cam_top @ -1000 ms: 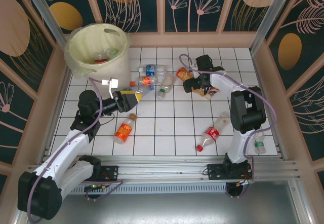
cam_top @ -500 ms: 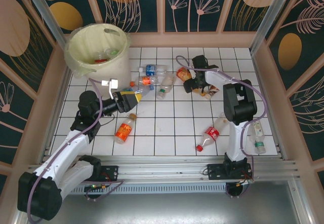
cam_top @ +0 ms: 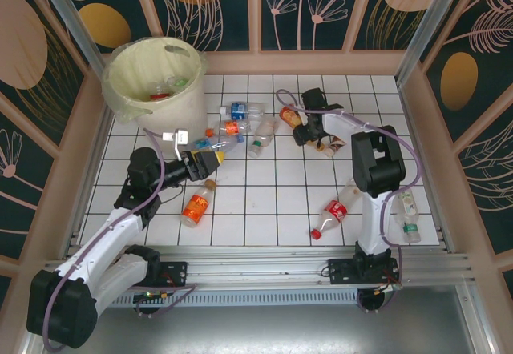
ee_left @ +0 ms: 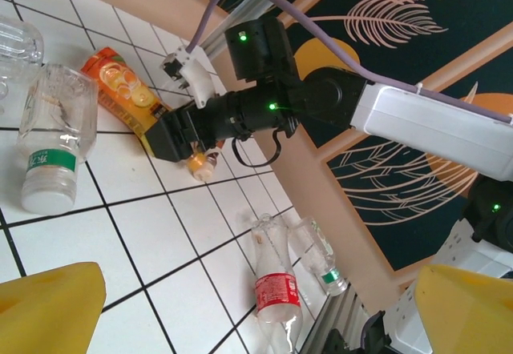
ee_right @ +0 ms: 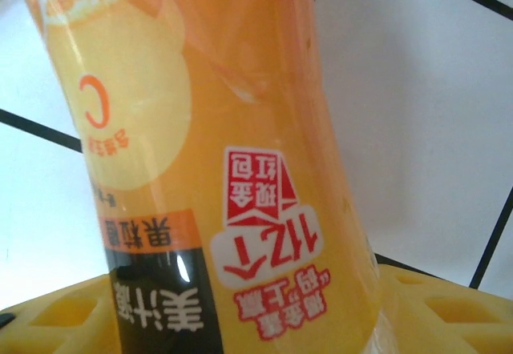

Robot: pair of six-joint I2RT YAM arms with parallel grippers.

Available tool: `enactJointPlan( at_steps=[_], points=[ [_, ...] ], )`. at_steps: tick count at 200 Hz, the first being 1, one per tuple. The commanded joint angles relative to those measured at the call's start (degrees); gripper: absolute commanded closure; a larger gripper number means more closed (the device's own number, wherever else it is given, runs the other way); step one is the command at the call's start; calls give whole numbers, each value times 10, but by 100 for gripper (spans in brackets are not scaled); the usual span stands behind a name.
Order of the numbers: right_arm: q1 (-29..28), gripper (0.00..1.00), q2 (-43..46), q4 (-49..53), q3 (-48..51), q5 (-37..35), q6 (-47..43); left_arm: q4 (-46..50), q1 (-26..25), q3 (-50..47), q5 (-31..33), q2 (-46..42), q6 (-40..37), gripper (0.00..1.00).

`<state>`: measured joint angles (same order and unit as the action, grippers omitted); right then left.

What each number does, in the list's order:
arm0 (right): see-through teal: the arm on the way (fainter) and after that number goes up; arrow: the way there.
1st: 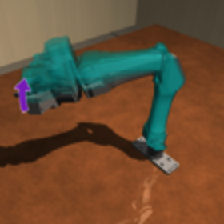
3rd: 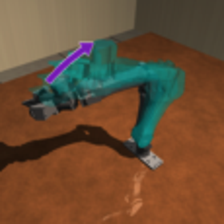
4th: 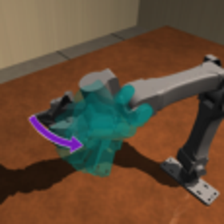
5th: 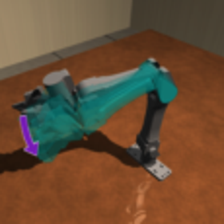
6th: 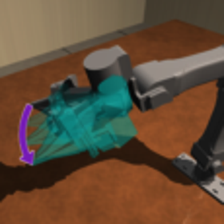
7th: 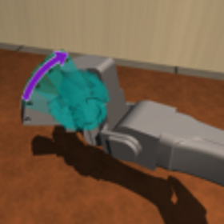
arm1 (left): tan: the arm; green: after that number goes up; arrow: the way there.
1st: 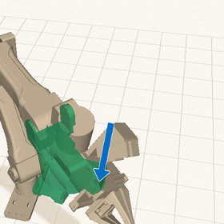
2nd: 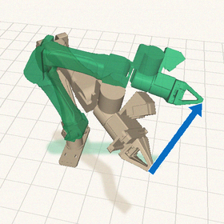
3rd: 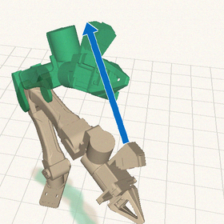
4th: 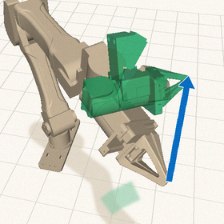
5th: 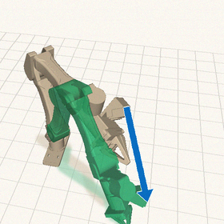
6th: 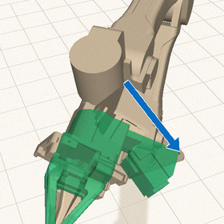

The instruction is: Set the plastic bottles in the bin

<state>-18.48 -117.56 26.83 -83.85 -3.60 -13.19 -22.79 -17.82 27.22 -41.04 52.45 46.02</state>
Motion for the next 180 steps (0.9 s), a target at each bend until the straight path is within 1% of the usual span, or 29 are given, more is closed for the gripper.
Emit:
enactJointPlan(
  at_steps=[1,22,25,42,55,68,81,93,113,116,130,152,180],
  points=[
    [-3,38,47,-10,35,9,26,-37,-8,-12,15,6,17,1],
    [-3,38,93,-27,65,25,56,-59,-19,-14,37,21,24,1],
    [-3,38,99,-29,70,40,61,-64,-21,-15,41,23,25,1],
    [-4,37,147,-48,104,74,89,-89,-39,-16,69,38,27,1],
    [-4,37,183,-62,129,107,111,-115,-60,-15,91,56,27,1],
    [-3,37,217,-77,151,161,132,-154,-81,-14,107,80,23,1],
    [-4,36,250,-99,176,241,153,-202,-101,-17,121,102,8,1],
    [-4,36,282,-128,203,311,178,-221,-111,-12,132,120,-3,1],
    [-5,36,330,-184,247,409,221,-230,-116,14,120,160,-15,1],
    [-4,36,338,-194,253,430,229,-234,-117,18,116,167,-15,1],
    [-8,36,359,-220,273,485,249,-264,-120,36,94,200,-7,1],
    [-24,34,387,-247,295,548,266,-332,-126,60,58,248,17,1],
    [-47,33,405,-257,305,610,273,-374,-129,91,45,281,21,1]
  ],
)
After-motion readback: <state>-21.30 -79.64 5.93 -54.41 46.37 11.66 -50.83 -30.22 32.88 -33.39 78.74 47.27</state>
